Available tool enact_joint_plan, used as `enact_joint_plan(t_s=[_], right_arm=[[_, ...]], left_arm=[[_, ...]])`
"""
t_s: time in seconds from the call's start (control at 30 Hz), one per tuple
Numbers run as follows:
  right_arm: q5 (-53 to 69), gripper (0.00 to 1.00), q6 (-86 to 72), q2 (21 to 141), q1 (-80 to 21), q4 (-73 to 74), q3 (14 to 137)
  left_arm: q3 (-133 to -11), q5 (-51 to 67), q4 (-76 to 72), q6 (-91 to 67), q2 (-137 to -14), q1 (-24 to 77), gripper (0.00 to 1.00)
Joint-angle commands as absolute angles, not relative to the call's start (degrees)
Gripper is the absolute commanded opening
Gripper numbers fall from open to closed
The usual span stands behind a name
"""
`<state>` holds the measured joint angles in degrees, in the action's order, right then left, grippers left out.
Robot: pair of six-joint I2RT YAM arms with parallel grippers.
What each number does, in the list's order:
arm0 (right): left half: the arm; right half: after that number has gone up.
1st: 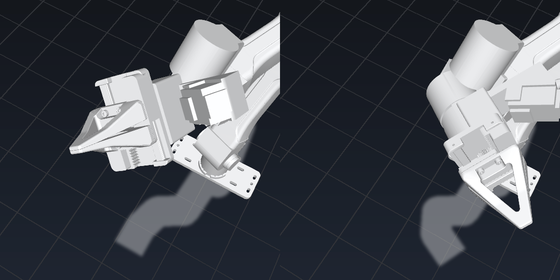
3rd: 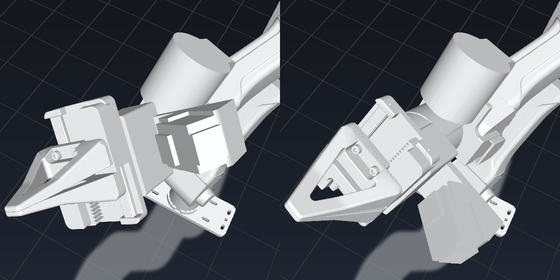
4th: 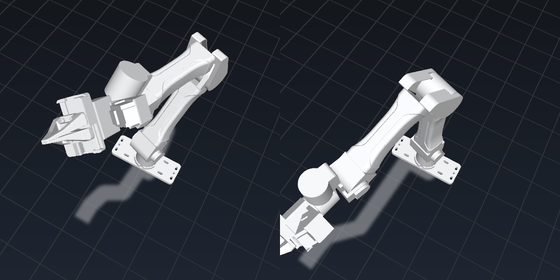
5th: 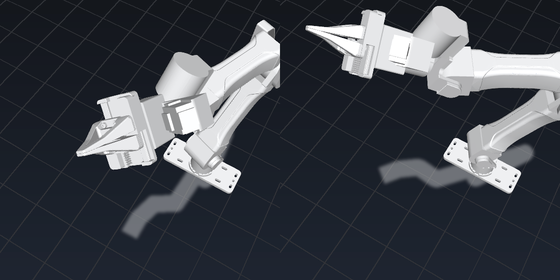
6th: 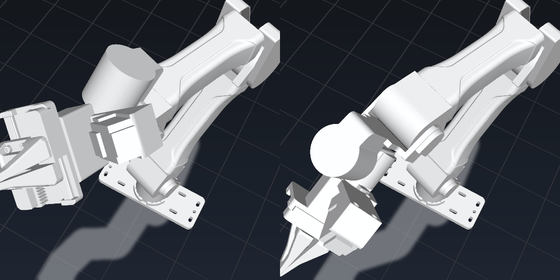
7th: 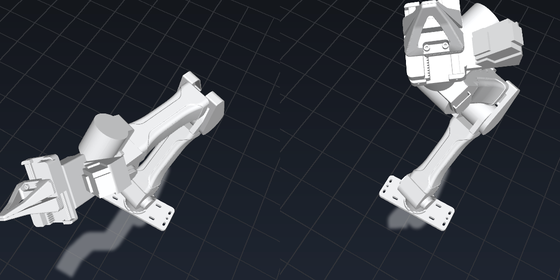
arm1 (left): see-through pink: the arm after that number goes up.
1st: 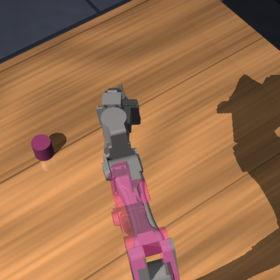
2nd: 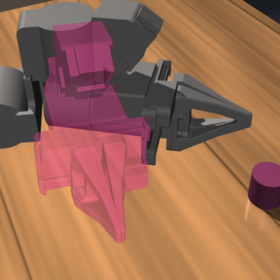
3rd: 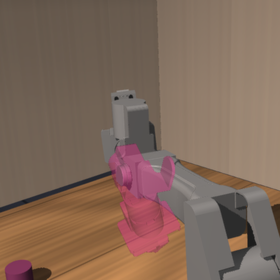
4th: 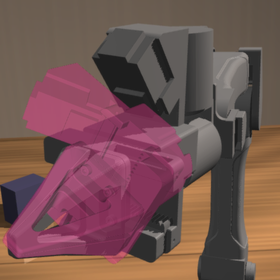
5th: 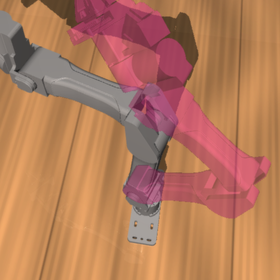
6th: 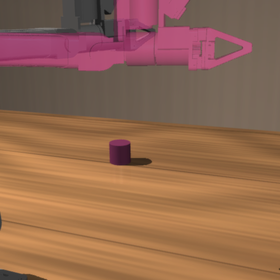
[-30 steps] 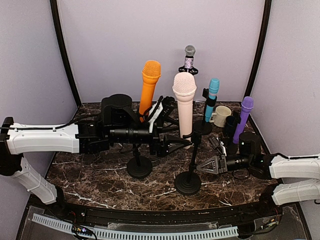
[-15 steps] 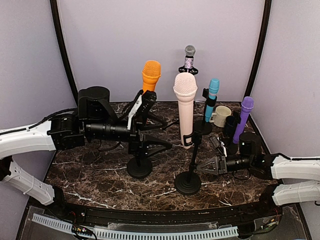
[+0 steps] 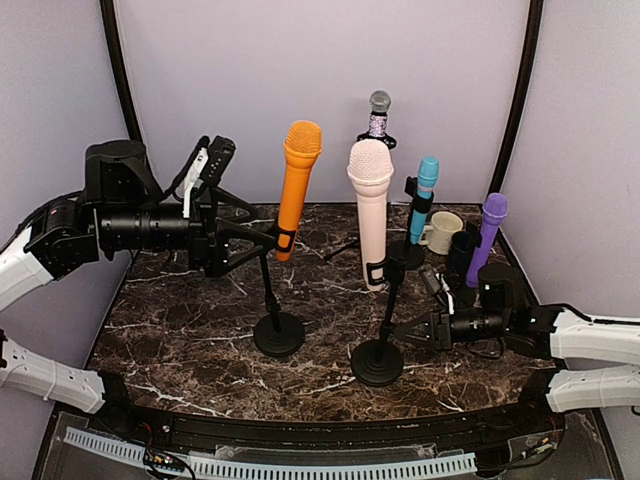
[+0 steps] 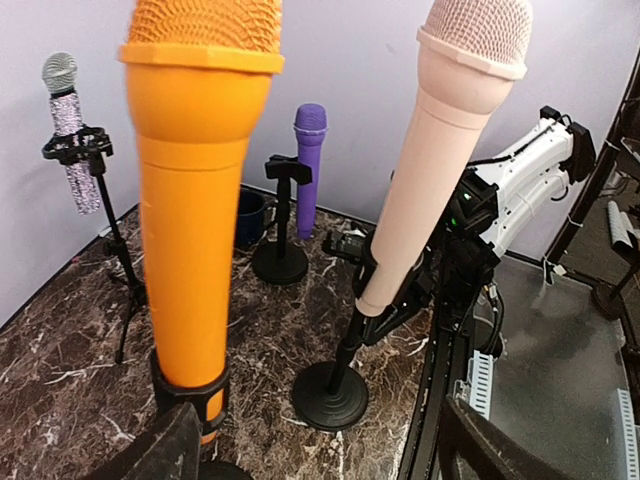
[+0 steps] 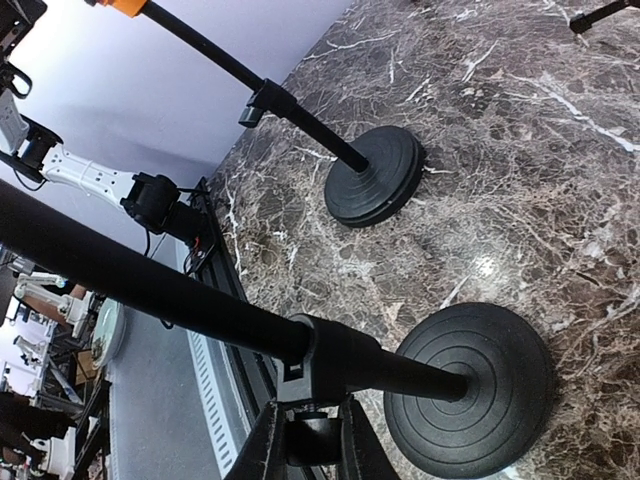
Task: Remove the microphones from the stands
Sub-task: Unscrew the knob on the stand of the microphone stand.
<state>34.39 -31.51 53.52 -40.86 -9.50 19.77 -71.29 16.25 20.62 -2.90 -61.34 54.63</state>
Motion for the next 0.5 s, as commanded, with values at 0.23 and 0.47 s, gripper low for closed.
enact_joint_plan(t_s=[0.23,0.47], right_arm=[[18.6,0.00,-27.9,53.7,-42.8,-2.1,20.7],[11.8,0.00,-27.6,53.1,-44.7,-0.4,22.0]], left_arm=[[-70.4,-7.0,27.8,-9.5,-55.3,47.2,0.86],[-60.9,-4.8,24.4,-8.9,-53.5,37.1,0.87]])
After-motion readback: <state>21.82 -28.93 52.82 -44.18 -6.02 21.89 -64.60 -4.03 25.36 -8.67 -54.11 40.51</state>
